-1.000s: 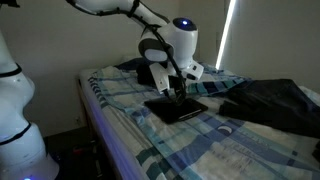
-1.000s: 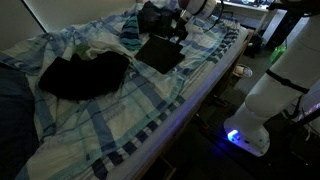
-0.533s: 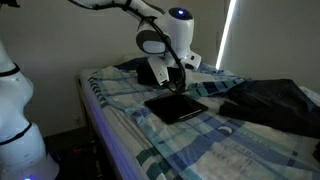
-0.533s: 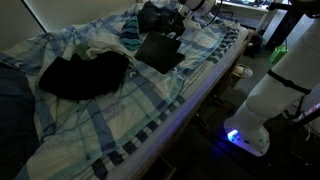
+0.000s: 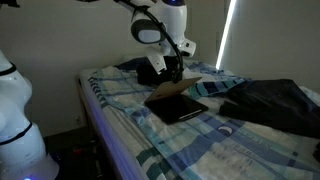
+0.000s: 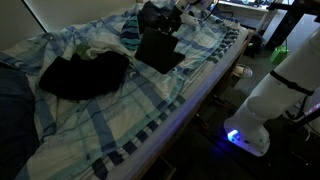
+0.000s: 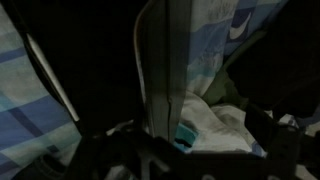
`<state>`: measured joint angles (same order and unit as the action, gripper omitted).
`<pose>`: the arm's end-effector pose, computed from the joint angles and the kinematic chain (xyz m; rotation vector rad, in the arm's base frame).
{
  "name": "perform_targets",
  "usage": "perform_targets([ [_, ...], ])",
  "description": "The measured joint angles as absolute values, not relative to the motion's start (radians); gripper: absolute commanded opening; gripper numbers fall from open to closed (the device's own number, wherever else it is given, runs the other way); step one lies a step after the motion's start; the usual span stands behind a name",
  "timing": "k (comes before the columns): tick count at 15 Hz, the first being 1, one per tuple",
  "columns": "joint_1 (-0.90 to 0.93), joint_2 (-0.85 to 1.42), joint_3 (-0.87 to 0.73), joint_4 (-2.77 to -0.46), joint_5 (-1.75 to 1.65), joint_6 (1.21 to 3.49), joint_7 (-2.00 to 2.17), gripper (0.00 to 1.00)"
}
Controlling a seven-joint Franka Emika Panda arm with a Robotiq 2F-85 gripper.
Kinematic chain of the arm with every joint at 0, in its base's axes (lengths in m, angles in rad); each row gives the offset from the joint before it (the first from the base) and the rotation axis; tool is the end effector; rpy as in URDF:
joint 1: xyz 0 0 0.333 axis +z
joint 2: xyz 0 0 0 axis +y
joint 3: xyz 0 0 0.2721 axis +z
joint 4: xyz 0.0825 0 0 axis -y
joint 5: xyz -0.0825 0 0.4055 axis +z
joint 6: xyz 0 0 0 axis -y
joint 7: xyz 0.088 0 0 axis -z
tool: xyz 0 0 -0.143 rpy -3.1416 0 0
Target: Open the tablet on the bed
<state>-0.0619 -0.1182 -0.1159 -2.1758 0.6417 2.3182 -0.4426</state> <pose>0.5686 -0.0751 0.3885 -2.6504 0.1594 -0.5445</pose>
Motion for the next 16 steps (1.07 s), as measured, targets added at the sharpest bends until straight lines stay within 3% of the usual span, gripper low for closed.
perform_targets([
  [16,0.015,-0.17,-0.077,-2.184,0.582,2.284,-0.363,1.0],
])
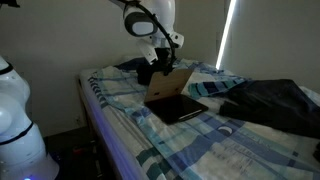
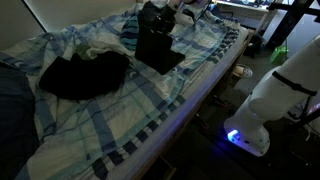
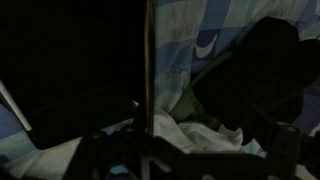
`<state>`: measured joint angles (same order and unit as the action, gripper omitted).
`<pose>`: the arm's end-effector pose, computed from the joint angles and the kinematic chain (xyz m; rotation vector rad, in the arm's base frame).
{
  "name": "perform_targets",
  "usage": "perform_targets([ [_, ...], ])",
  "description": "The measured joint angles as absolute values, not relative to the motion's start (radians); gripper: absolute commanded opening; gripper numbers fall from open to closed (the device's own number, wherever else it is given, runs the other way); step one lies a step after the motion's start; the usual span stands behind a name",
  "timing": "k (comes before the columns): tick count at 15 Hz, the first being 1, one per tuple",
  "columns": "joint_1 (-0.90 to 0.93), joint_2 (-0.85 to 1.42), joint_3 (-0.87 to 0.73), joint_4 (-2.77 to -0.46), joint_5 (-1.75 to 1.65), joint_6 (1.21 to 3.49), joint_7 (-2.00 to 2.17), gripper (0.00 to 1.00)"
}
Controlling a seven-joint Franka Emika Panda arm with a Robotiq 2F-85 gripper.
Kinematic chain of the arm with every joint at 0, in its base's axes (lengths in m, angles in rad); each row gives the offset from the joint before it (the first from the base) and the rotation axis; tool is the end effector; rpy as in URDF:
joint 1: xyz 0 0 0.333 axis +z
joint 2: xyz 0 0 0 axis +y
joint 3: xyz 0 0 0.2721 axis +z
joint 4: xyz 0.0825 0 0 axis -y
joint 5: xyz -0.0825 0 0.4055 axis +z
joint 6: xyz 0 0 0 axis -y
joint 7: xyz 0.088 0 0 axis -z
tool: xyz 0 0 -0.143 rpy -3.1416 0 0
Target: Open the tablet on the bed
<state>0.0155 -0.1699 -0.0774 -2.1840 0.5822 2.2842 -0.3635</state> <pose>0.5642 -0.0075 0.4090 -2.6651 0.0363 -0.4904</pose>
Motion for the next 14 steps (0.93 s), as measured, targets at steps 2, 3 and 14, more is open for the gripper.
perform_targets([
  [2,0.022,-0.169,-0.067,-2.186,0.565,2.277,-0.351,1.0],
  [3,0.025,-0.169,-0.061,-2.186,0.553,2.274,-0.342,1.0],
  [14,0.077,-0.214,-0.009,-2.197,0.511,2.27,-0.31,1.0],
])
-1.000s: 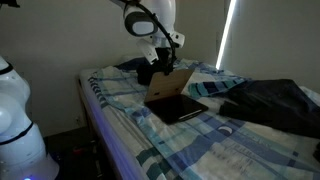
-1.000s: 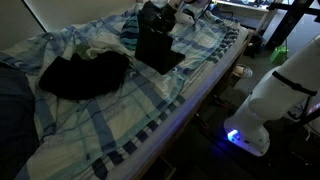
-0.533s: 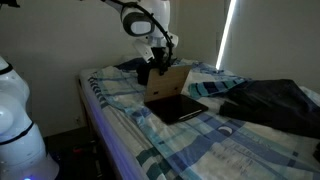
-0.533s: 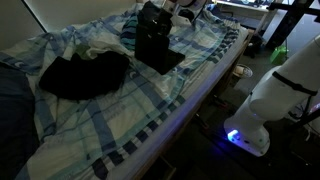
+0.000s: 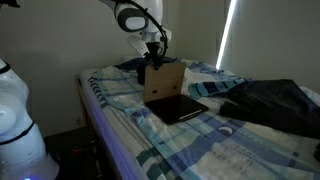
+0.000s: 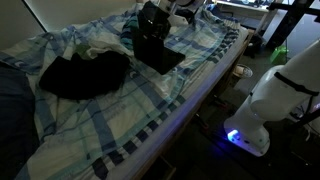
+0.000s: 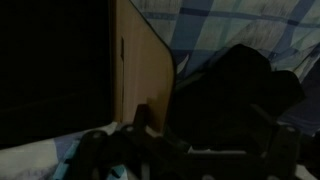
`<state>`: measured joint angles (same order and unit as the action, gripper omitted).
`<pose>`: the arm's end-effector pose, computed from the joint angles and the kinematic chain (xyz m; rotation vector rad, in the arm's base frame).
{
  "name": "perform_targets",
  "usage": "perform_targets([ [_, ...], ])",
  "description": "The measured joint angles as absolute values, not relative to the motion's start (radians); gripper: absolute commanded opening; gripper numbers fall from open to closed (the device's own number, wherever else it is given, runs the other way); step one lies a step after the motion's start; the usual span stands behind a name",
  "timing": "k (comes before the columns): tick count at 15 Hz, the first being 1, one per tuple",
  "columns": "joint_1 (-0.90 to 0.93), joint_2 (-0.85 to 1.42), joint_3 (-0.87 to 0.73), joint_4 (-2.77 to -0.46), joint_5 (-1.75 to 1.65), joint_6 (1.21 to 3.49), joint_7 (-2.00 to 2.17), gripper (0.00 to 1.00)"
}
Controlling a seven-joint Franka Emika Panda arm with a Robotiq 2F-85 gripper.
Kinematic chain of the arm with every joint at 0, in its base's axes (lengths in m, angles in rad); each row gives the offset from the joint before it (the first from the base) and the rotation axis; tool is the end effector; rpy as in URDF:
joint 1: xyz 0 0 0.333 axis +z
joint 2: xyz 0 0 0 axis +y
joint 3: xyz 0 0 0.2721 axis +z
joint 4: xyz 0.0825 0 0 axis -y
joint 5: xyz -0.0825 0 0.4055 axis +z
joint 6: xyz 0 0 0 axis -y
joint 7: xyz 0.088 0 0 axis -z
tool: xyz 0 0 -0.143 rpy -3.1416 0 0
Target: Open the tablet on the bed
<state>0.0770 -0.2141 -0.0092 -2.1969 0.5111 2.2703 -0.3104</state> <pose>0.5520 0.0633 0.4237 -2.7024 -0.1370 -0.4578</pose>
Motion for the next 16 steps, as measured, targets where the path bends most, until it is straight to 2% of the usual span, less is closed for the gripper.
perform_targets([
  [16,0.078,-0.274,-0.012,-2.225,0.511,2.27,-0.312,1.0],
])
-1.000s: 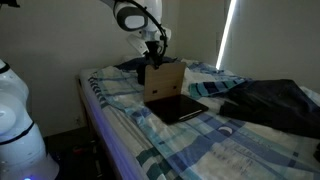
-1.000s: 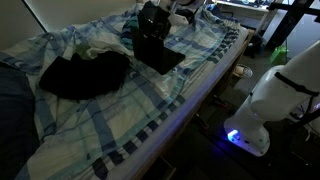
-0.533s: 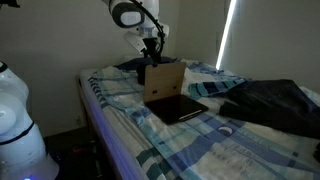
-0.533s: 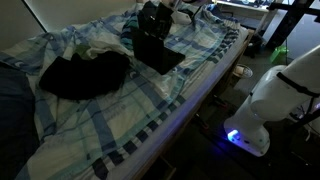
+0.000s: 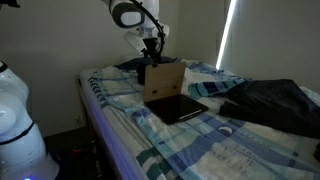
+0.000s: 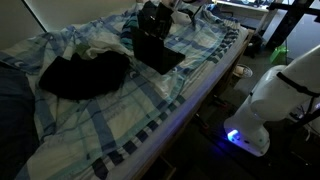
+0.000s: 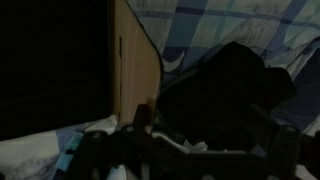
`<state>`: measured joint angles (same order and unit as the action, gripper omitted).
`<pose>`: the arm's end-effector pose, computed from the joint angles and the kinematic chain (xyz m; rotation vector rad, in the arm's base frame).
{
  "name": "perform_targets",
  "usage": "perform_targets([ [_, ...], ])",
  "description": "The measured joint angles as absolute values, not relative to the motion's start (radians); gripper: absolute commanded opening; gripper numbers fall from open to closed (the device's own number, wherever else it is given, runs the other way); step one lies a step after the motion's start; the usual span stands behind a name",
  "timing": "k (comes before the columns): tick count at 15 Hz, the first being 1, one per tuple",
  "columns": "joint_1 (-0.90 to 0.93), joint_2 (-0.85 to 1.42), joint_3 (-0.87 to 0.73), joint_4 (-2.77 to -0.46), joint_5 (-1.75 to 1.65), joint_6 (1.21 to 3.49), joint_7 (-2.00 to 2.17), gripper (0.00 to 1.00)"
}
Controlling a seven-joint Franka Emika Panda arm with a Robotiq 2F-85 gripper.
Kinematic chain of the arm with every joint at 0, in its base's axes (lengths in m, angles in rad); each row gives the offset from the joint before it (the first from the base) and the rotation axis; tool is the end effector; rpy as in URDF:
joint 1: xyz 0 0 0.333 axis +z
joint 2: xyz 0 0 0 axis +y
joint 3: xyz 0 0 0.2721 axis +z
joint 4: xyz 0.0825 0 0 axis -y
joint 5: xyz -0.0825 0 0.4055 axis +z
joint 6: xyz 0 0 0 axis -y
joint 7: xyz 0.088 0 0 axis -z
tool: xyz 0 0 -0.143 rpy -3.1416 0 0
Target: Open the tablet on the bed
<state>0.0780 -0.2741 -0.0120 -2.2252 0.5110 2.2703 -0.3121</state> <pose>0.5410 0.0615 0.4415 -2.6931 -0.1450 -0.5013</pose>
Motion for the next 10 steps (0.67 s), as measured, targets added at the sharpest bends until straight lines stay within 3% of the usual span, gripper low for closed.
perform_targets([
  [10,0.089,-0.247,-0.014,-2.22,0.511,2.27,-0.312,1.0],
])
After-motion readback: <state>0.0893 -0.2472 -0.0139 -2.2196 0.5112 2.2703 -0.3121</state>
